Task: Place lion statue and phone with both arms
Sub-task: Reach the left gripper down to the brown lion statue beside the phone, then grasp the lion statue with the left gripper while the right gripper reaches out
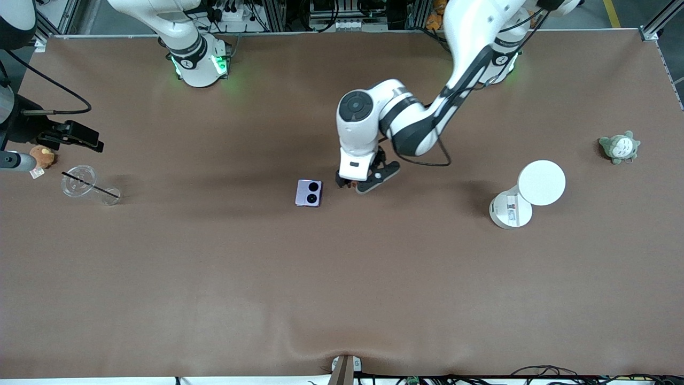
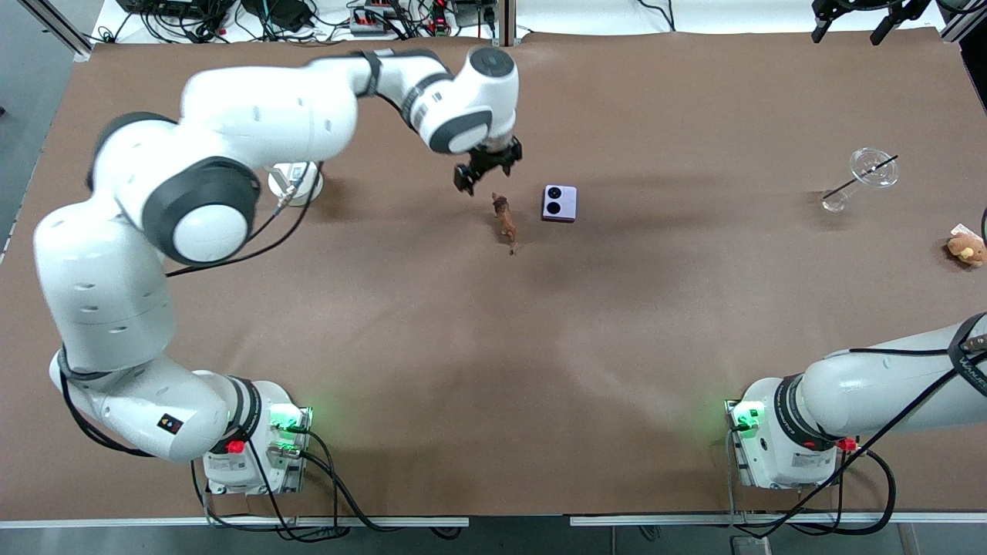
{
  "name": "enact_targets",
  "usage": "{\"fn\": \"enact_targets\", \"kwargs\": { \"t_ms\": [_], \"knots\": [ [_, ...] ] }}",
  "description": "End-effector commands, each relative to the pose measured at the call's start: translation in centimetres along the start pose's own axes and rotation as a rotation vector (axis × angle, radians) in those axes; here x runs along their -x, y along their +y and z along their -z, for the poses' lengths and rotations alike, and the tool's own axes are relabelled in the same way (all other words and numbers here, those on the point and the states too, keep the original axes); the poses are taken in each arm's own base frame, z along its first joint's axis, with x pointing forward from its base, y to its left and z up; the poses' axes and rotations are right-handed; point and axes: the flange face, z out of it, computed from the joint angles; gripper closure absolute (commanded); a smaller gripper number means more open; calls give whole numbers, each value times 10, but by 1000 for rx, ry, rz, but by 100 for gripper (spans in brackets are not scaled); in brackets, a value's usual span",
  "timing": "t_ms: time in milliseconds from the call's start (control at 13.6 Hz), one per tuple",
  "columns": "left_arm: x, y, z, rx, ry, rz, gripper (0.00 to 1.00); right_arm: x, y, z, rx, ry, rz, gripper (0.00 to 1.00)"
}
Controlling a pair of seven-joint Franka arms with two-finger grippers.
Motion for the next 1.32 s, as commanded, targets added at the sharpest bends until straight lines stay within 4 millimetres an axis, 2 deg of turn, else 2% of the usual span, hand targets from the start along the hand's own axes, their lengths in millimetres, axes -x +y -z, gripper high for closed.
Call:
{"fn": "enact_targets", "kwargs": {
  "t_ms": [0, 147, 220, 294, 367, 514, 588, 808, 955, 1028, 1249],
  "knots": [
    [16, 13, -28, 25, -3, 59, 5, 2, 1, 0, -8, -2, -4, 0],
    [20, 12, -37, 18, -7, 57, 31, -1, 1, -5, -7, -11, -6, 0],
    [19, 12, -37, 18, -7, 59, 49, -2, 1, -7, -6, -16, -6, 0],
    [19, 12, -37, 19, 0, 48, 80, -2, 0, -8, -5, -19, -3, 0],
    [15, 11, -37, 19, 19, 36, 100, -2, -3, -9, -6, -22, -1, 0],
    [5, 10, -34, 21, 58, -19, 100, -3, -11, -13, -32, -32, 8, 0],
    [-12, 8, -29, 24, 79, -59, 100, -4, -17, -19, -41, -46, 15, 0],
    [-64, -10, 9, -29, 117, -197, 100, -4, -44, -38, -32, -85, 58, 0],
    [-109, -29, 27, -54, 119, -311, 100, -5, -76, -52, -17, -113, 89, 0],
    [-132, -41, 29, -67, 113, -391, 100, -4, -94, -64, -5, -132, 88, 0],
    [-183, -78, 28, -100, 89, -526, 100, -2, -164, -107, 54, -201, 59, 0]
  ]
}}
